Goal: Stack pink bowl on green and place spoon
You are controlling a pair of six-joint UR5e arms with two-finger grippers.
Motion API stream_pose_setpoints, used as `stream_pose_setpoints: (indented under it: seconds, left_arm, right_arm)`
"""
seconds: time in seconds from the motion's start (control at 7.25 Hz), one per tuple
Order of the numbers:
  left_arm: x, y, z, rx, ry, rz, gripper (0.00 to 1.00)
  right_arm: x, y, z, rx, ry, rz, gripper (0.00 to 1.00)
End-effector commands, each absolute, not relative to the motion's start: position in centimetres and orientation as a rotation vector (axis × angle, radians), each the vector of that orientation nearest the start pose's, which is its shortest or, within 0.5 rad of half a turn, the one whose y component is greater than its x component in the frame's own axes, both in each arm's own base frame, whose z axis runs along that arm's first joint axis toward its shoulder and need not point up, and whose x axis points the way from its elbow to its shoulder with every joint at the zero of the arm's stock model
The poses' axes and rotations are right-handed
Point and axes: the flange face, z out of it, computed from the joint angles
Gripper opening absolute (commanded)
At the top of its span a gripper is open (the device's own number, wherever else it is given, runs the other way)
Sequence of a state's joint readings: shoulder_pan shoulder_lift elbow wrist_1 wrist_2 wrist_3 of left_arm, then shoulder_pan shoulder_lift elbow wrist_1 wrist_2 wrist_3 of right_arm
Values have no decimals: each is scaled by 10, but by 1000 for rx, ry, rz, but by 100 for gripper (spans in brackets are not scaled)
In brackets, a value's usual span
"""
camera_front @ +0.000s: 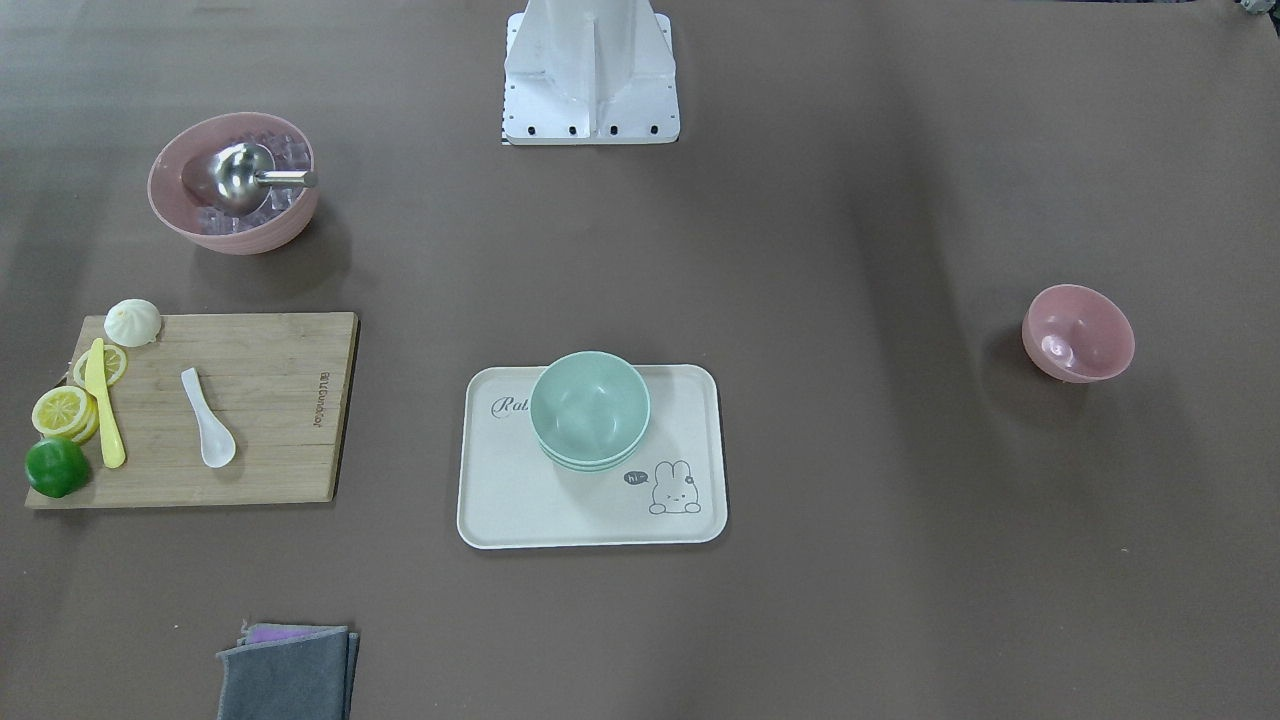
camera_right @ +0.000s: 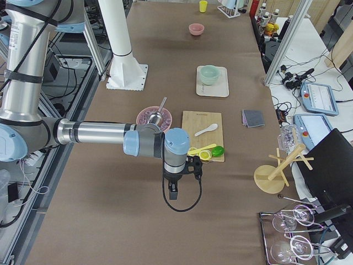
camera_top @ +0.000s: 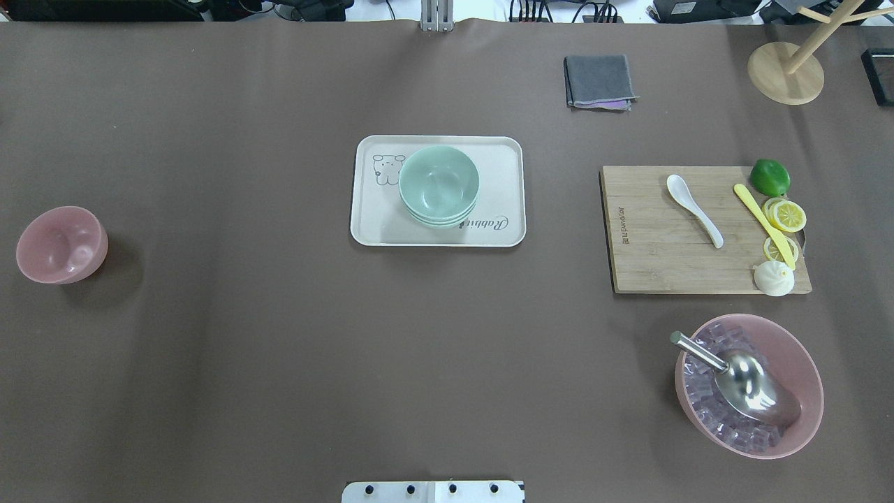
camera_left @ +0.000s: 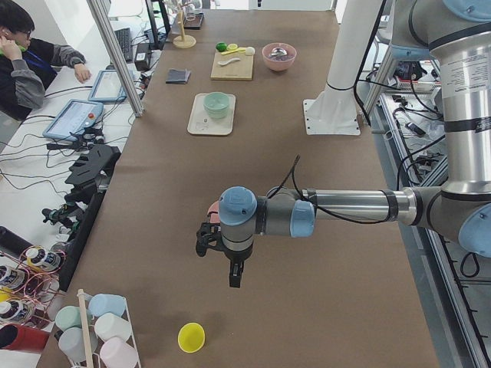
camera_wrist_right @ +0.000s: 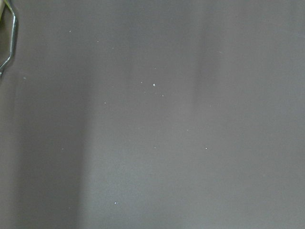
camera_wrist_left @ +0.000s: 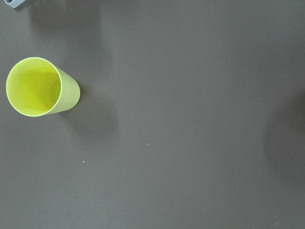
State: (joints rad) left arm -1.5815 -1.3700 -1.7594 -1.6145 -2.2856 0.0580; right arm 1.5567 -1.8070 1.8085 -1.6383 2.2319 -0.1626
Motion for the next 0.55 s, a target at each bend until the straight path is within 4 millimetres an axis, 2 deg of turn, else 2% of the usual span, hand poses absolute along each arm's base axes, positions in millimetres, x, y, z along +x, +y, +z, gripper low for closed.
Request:
stream_pose_setpoints:
  seconds: [0.0,0.28,0.41]
  left_arm:
    - [-72,-406,655,59,712,61,98]
    - [-73,-406,649,69,710,63,98]
    - [-73,-408,649,71,701,64,98]
  right_arm:
    - [67,-388,660,-14,-664,-148,100]
    - [67,-389,651,4,-663,-156,100]
    - [67,-388,635,33,-663,-170,100]
